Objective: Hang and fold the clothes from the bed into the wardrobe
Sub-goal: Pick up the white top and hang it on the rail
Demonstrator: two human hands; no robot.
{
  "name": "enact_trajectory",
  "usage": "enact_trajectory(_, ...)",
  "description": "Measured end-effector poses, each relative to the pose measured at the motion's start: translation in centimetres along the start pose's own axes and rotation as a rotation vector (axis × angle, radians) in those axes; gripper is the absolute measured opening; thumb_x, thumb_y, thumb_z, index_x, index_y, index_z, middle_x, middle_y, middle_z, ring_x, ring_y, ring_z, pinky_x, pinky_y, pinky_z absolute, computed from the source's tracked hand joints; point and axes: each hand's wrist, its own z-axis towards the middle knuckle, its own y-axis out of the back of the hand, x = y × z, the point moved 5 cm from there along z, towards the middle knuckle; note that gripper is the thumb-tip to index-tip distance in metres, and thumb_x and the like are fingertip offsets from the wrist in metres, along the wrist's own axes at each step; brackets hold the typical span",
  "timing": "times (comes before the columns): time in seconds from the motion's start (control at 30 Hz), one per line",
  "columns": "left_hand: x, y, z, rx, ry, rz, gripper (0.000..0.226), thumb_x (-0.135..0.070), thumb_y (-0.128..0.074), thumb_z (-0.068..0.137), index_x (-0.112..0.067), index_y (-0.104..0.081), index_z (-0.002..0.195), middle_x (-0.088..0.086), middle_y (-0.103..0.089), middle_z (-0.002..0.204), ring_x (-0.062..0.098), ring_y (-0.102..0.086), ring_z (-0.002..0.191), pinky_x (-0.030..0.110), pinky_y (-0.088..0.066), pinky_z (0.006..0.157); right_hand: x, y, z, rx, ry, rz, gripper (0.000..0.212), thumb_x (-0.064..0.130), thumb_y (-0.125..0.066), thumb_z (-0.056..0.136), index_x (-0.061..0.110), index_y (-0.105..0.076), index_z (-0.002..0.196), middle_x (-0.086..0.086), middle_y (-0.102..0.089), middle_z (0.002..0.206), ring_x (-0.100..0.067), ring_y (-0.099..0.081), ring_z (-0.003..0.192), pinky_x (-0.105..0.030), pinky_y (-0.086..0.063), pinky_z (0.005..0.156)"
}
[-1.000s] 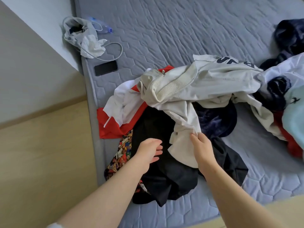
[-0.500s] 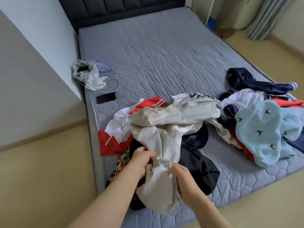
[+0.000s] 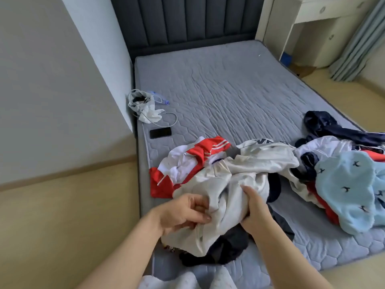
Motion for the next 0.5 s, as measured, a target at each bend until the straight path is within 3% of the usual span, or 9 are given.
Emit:
enact_trajectory(0.07,0.1,1.2,-0.8,-0.072,0.008,0.079,0.027,0.01,-0.057,0.084,-0.015,-0.066,0.089,-0.004,-0.069,0.082,0.007,-0.063,0.076,0.019,-0.048,0.069,-0.4,0.2,0.0,-0.063,0.009,-0.029,0.026,0.013,-0.051,0.088,0.006,-0.057,0.112,-0.01,-0.06,0.09,-0.024,-0.058,0.079,-0.032,-0.049,0.071)
enact_trajectory(0.17,1.0,3.7,-1.2,-0.299,0.032,0.024,0.022,0.004,-0.056,0.084,-0.015,-0.066,0.088,0.003,-0.064,0.086,0.014,-0.058,0.078,0.024,-0.043,0.071,-1.4,-0.1,-0.4,-0.042,0.009,-0.02,0.024,0.008,-0.044,0.089,0.011,-0.059,0.108,-0.01,-0.062,0.101,-0.029,-0.06,0.095,-0.041,-0.049,0.087)
enact_trajectory(0.3,2.6,5.3,-0.2,-0.71,0.125,-0.018,0.014,-0.011,-0.05,0.091,-0.015,-0.063,0.09,0.003,-0.063,0.079,0.017,-0.057,0.07,0.025,-0.046,0.059,-1.8,-0.3,-1.3,0.033,0.01,-0.051,0.018,0.006,-0.044,0.087,0.012,-0.06,0.082,-0.009,-0.063,0.081,-0.025,-0.06,0.077,-0.038,-0.048,0.08)
enact_trajectory(0.33,2.9,4.8,0.4,-0.712,0.169,-0.133,0.012,-0.023,-0.054,0.091,-0.015,-0.062,0.087,0.004,-0.062,0.077,0.019,-0.057,0.068,0.026,-0.048,0.059,-1.8,-0.2,-1.5,0.05,0.005,-0.053,0.019,0.005,-0.044,0.086,0.011,-0.058,0.075,-0.009,-0.063,0.074,-0.024,-0.06,0.071,-0.036,-0.048,0.075)
enact_trajectory(0.4,3.5,3.2,2.0,-0.58,0.309,-0.426,0.034,-0.045,-0.064,0.081,-0.013,-0.068,0.089,0.008,-0.065,0.081,0.025,-0.063,0.078,0.035,-0.054,0.075,-1.9,-0.1,-2.2,0.121,-0.023,-0.064,0.017,0.008,-0.046,0.083,0.011,-0.059,0.072,-0.011,-0.063,0.075,-0.026,-0.061,0.074,-0.036,-0.047,0.078)
enact_trajectory(0.43,3.5,2.3,2.9,-0.508,0.348,-0.506,0.04,-0.048,-0.069,0.075,-0.011,-0.07,0.089,0.009,-0.068,0.086,0.026,-0.065,0.084,0.036,-0.053,0.081,-1.9,0.1,-2.5,0.16,-0.046,-0.074,0.015,0.01,-0.049,0.08,0.01,-0.062,0.073,-0.012,-0.064,0.078,-0.028,-0.062,0.078,-0.038,-0.047,0.082)
enact_trajectory(0.5,3.6,1.1,4.3,-0.448,0.384,-0.55,0.036,-0.04,-0.073,0.074,-0.006,-0.069,0.085,0.011,-0.069,0.081,0.025,-0.066,0.077,0.031,-0.054,0.073,-1.7,0.6,-3.2,0.224,-0.066,-0.126,0.018,0.014,-0.053,0.078,0.01,-0.068,0.068,-0.01,-0.068,0.077,-0.027,-0.066,0.078,-0.035,-0.05,0.079)
